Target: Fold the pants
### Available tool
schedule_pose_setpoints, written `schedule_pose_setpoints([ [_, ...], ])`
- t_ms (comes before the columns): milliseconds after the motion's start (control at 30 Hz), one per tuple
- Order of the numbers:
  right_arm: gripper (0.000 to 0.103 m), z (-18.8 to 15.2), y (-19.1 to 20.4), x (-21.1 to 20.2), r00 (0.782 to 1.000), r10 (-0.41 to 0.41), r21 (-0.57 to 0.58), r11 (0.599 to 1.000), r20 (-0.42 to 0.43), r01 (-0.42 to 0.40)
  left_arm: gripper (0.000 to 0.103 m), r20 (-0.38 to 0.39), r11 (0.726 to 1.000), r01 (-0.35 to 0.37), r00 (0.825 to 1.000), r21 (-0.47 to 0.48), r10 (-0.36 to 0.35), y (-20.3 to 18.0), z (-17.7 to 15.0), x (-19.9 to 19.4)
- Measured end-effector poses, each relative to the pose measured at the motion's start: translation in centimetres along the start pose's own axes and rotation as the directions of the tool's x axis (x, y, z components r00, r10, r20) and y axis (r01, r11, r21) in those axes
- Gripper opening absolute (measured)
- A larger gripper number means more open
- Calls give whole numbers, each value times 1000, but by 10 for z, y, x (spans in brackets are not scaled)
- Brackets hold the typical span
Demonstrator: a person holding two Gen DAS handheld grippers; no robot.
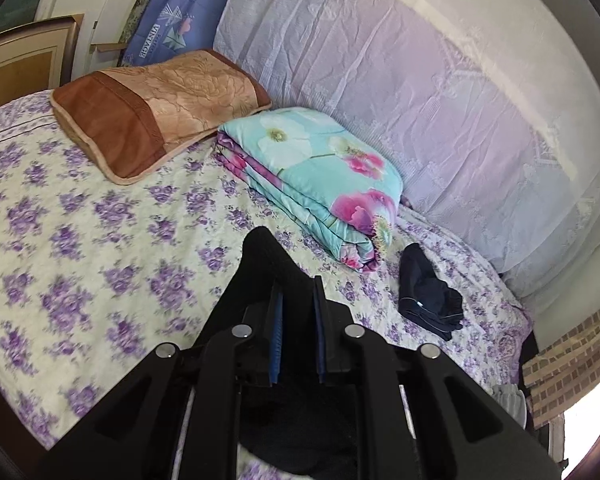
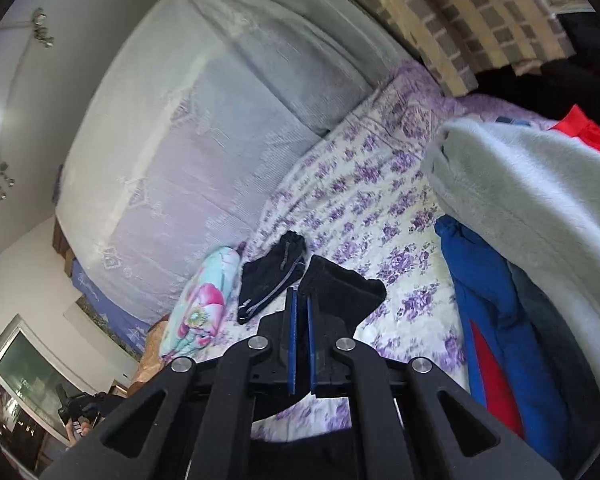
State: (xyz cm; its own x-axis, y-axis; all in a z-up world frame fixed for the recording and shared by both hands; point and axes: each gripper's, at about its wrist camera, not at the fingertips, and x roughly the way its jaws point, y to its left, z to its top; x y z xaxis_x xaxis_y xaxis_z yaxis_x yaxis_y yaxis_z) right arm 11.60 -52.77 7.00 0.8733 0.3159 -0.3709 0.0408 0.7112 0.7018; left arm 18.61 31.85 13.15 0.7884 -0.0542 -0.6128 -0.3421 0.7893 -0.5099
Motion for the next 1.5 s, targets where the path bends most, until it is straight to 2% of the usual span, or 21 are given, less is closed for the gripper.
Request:
schedule_pose_setpoints([
  [100,4,21,-9,68,997,-42,34,998,-71,44,12,-39,999,-50,998,-2,50,-13,16,53],
  [233,4,45,-28,169,979,-128,64,988,-158,139,12,-114,990,-131,986,-48,125,-15,38,133],
  [300,4,55,-37,215,967,-170,75,979,-190,187,13,-167,980,-181,972,-83,166,-9,46,178],
  [433,5,76,-56,314,932,-251,77,957,-262,280,13,-260,953,-282,934,-113,245,4,47,255],
  [500,9,79,-63,349,906,-283,50,948,-315,313,15,-290,945,-310,918,-107,269,7,42,282],
  [533,16,81,-67,359,898,-311,49,939,-312,342,17,-304,940,-328,909,-94,286,8,39,293],
  [567,29,82,-71,365,894,-341,52,927,-292,371,17,-307,938,-337,904,-86,296,8,36,298],
  [600,34,84,-72,367,888,-360,36,922,-285,385,25,-304,933,-353,899,-72,316,9,34,302],
  [633,36,85,-71,368,886,-371,10,921,-279,389,33,-292,927,-371,894,-55,341,9,35,302],
  [667,36,85,-68,366,881,-391,-23,916,-266,400,56,-275,918,-395,887,-37,371,10,36,299],
  [700,36,86,-66,362,876,-413,-50,909,-251,414,68,-256,911,-412,883,-23,393,11,38,296],
  [767,39,84,-61,347,874,-426,-93,904,-234,416,69,-232,920,-393,895,-9,380,15,43,283],
  [800,40,82,-60,336,879,-415,-95,910,-236,404,69,-231,927,-375,902,-5,364,16,44,276],
  [933,57,71,-51,283,907,-358,-65,934,-224,352,69,-217,942,-337,919,1,329,27,38,229],
  [1067,67,46,-37,226,924,-313,-72,950,-218,305,69,-241,960,-279,932,4,272,44,10,180],
  [1133,69,26,-31,201,930,-279,-68,960,-238,270,69,-262,973,-230,939,10,225,53,-13,154],
  [1233,70,-1,-17,175,936,-245,-89,969,-254,229,69,-309,985,-173,936,10,167,63,-56,132],
  [1367,72,-39,9,141,949,-189,-111,980,-251,166,69,-356,993,-106,931,-41,85,76,-97,116],
  [1500,75,-74,41,109,957,-191,-225,964,-218,141,69,-372,990,-52,928,-131,-1,85,-123,120],
])
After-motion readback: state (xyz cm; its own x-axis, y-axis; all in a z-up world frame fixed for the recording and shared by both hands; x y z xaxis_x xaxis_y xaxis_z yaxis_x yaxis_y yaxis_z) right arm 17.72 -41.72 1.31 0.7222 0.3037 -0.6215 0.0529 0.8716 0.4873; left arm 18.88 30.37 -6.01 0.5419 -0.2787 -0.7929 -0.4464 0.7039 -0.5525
